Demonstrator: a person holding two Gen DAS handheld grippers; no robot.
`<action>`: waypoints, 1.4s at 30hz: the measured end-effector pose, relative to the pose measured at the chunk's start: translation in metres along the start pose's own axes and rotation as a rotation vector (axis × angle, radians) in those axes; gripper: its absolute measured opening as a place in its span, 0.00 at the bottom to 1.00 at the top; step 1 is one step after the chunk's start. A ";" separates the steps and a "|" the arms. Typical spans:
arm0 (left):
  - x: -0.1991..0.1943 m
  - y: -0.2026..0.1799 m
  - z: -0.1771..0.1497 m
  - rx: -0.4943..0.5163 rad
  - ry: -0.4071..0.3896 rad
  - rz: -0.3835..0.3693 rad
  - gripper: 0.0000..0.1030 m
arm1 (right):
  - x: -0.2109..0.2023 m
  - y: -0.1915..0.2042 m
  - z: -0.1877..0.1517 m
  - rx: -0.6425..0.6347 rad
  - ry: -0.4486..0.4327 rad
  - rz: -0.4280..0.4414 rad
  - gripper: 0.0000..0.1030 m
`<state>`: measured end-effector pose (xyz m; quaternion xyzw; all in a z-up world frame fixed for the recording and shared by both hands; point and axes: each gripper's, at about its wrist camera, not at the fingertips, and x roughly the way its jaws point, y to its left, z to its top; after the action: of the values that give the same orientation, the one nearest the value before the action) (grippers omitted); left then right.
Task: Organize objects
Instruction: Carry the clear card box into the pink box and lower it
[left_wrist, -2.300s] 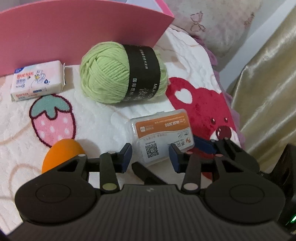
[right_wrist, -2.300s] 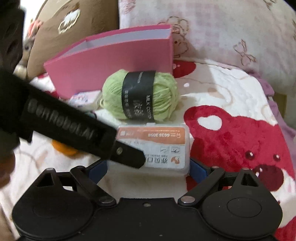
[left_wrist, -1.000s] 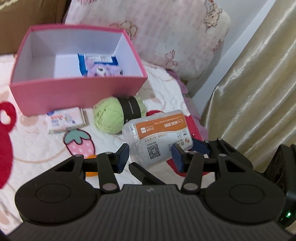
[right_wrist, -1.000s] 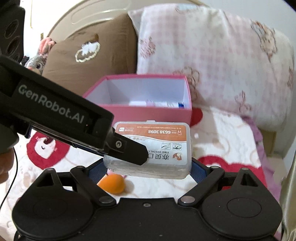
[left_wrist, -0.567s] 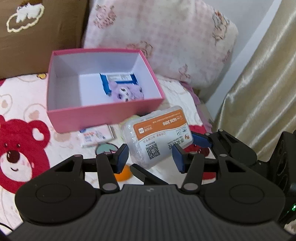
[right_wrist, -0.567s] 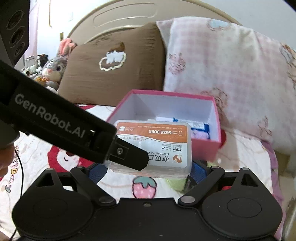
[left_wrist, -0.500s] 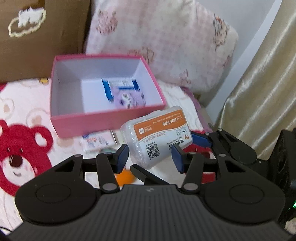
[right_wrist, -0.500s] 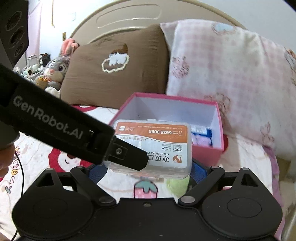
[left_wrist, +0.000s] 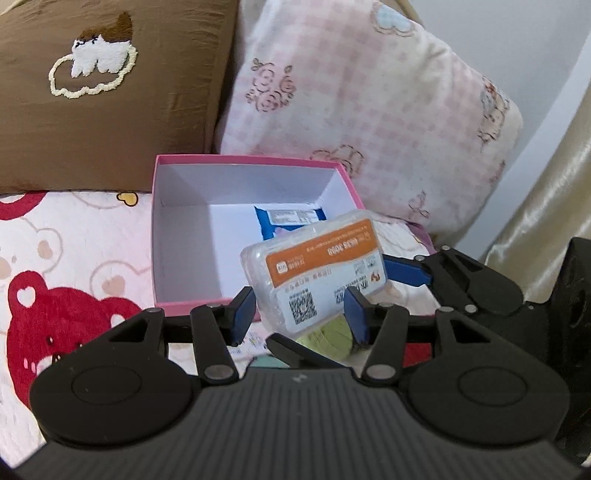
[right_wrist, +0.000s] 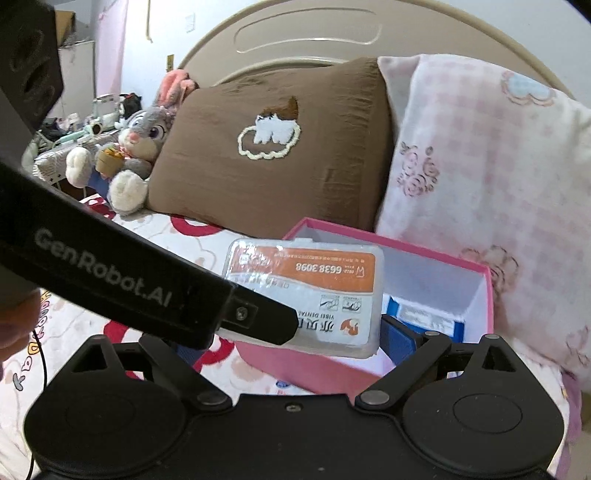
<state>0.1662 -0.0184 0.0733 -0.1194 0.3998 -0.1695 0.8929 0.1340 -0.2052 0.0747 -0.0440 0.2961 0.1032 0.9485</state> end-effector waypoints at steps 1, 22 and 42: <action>0.003 0.002 0.002 -0.004 0.001 0.002 0.50 | 0.002 -0.002 0.003 -0.007 -0.001 0.011 0.94; 0.124 0.065 0.054 -0.160 0.093 0.060 0.51 | 0.122 -0.082 0.018 0.194 0.217 0.082 0.67; 0.210 0.078 0.058 -0.134 0.212 0.211 0.48 | 0.207 -0.104 0.007 0.196 0.421 0.023 0.39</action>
<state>0.3571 -0.0262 -0.0576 -0.1176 0.5126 -0.0595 0.8485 0.3270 -0.2706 -0.0352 0.0313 0.4967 0.0734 0.8643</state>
